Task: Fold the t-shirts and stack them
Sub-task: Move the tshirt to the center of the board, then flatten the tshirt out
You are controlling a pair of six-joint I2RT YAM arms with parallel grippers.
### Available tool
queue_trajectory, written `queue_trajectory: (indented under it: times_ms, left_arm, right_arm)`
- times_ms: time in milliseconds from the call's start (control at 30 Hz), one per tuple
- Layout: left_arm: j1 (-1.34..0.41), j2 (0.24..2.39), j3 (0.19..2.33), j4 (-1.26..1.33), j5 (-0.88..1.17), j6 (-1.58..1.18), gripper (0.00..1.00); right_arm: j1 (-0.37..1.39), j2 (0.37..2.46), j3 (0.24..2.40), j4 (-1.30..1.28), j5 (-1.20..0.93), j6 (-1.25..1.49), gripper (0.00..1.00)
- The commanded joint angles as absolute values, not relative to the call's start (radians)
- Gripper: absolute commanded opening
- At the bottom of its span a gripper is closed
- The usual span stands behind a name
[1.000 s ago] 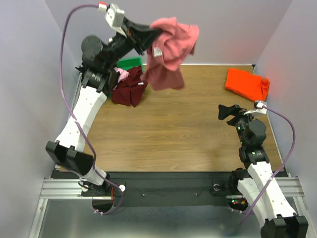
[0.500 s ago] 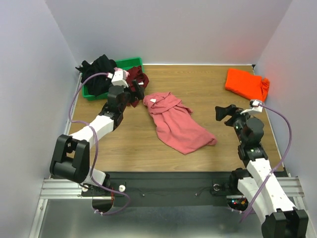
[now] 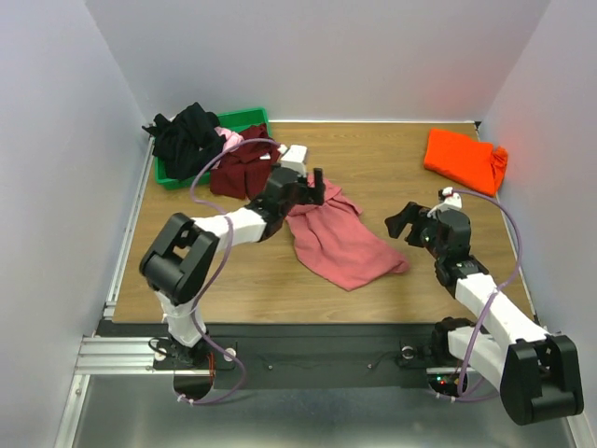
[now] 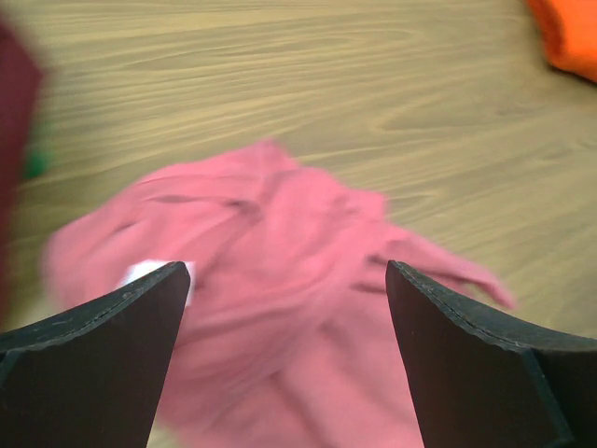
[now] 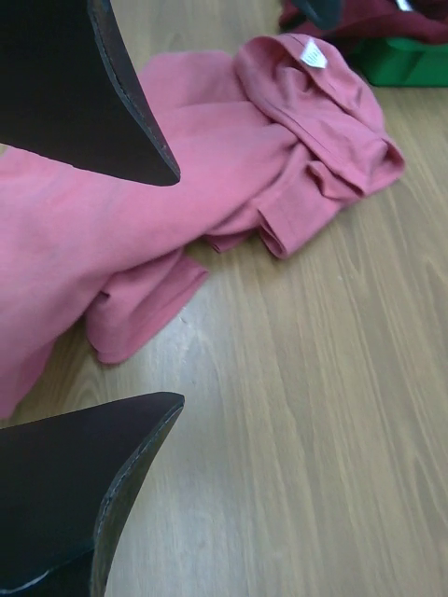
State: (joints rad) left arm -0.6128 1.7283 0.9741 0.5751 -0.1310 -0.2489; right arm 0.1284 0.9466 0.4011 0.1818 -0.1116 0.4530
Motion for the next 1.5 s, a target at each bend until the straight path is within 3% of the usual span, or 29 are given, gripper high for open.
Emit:
queue_trajectory:
  times_ms: [0, 133, 400, 600, 700, 900, 933, 967, 1033, 1067, 1467]
  left_arm:
    - [-0.684, 1.804, 1.106, 0.629, -0.084, -0.219, 0.98]
    - [-0.729, 1.894, 1.206, 0.621, -0.025, -0.238, 0.98]
    - [-0.785, 2.029, 1.365, 0.488, -0.095, -0.230, 0.98]
    - [-0.807, 2.086, 1.428, 0.407, -0.116, -0.219, 0.86]
    - [-0.815, 2.108, 1.450, 0.377, -0.140, -0.218, 0.85]
    - [-0.815, 2.134, 1.470, 0.371, -0.147, -0.210, 0.63]
    - [-0.815, 2.137, 1.477, 0.370, -0.147, -0.209, 0.44]
    - [-0.816, 2.140, 1.479, 0.368, -0.149, -0.207, 0.31]
    - [-0.816, 2.137, 1.480, 0.370, -0.155, -0.209, 0.14]
    - [-0.815, 2.126, 1.485, 0.368, -0.164, -0.204, 0.10]
    - [-0.752, 1.889, 1.459, 0.345, -0.281, -0.126, 0.04]
  right_arm:
    - [0.150, 0.924, 0.427, 0.192, -0.081, 0.460, 0.98]
    - [0.152, 0.887, 0.414, 0.186, -0.074, 0.462, 0.97]
    - [0.153, 0.874, 0.403, 0.190, -0.081, 0.460, 0.98]
    - [0.153, 0.881, 0.393, 0.206, -0.086, 0.462, 0.98]
    - [0.152, 0.881, 0.388, 0.210, -0.087, 0.462, 0.98]
    - [0.153, 0.876, 0.382, 0.212, -0.090, 0.463, 0.98]
    - [0.153, 0.874, 0.382, 0.212, -0.089, 0.463, 0.98]
    - [0.153, 0.874, 0.382, 0.213, -0.087, 0.463, 0.98]
    - [0.153, 0.874, 0.382, 0.212, -0.089, 0.463, 0.98]
    - [0.153, 0.876, 0.380, 0.215, -0.090, 0.462, 0.98]
    - [0.221, 1.060, 0.449, 0.225, -0.163, 0.422, 0.94]
